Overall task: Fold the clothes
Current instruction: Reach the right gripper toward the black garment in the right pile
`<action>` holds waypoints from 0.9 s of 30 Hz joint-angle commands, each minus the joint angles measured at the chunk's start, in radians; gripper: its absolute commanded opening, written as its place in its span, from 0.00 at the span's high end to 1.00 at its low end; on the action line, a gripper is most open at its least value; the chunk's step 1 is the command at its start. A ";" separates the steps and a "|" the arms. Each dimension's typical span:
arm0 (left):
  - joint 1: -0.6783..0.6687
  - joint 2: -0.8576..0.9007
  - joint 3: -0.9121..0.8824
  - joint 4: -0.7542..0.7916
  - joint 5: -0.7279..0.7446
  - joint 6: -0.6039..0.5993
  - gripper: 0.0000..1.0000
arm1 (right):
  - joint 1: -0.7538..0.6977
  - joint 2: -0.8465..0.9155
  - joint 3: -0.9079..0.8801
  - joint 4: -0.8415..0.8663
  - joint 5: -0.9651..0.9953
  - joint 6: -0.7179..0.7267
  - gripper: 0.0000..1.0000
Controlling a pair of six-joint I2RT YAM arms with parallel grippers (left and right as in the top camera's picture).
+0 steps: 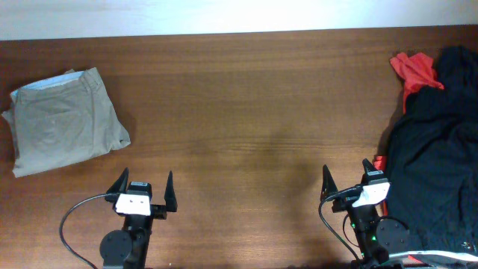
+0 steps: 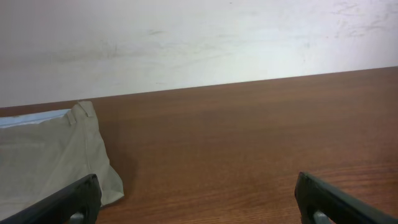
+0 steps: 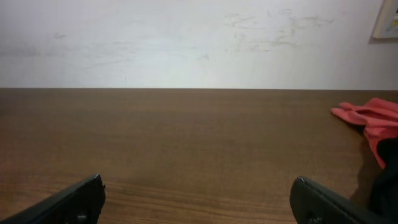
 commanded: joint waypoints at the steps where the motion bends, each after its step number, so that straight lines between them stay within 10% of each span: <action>1: 0.006 -0.008 -0.009 -0.001 -0.011 -0.006 0.01 | 0.005 -0.008 -0.005 -0.006 0.012 0.005 0.01; 27: 0.006 -0.008 -0.009 0.000 -0.006 -0.007 0.01 | 0.005 -0.008 -0.005 -0.004 -0.008 0.005 0.01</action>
